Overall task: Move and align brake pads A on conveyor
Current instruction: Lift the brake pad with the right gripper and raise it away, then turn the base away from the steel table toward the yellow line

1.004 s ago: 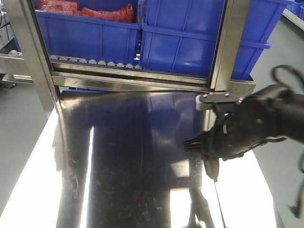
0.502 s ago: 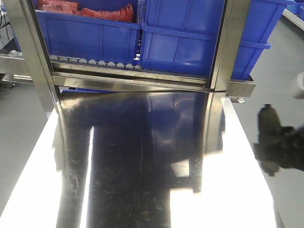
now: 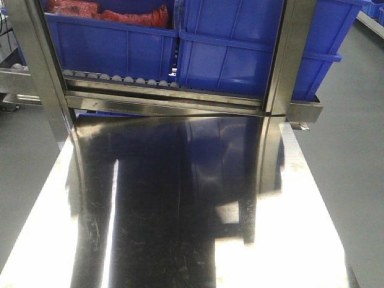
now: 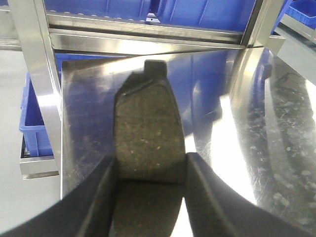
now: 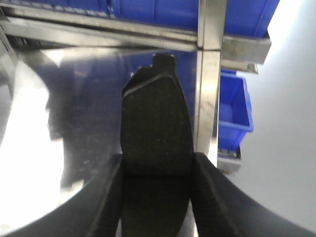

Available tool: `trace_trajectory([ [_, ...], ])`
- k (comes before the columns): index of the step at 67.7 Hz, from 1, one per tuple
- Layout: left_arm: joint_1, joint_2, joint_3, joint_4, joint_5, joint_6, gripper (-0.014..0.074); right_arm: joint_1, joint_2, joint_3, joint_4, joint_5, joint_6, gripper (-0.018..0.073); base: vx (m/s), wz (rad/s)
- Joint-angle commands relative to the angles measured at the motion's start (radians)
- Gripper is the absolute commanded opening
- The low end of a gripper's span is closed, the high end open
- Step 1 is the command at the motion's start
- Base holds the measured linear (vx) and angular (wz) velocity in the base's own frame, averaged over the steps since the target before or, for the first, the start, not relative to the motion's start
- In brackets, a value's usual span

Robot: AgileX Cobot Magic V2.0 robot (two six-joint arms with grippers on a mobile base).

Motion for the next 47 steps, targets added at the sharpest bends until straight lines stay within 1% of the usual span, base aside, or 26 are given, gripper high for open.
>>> trace_trajectory([
  [1, -0.004, 0.002, -0.027, 0.016, -0.099, -0.007, -0.0006, -0.004, -0.045, 0.002, -0.038, -0.131, -0.01, -0.0004, 0.0, 0.0],
  [10, -0.004, 0.002, -0.027, 0.016, -0.099, -0.007, -0.0006, -0.004, -0.068, 0.011, -0.051, -0.131, -0.01, -0.0004, 0.0, 0.0],
  [47, -0.004, 0.002, -0.027, 0.016, -0.099, -0.007, -0.0006, -0.004, -0.068, 0.011, -0.046, -0.125, -0.01, -0.0004, 0.0, 0.0],
])
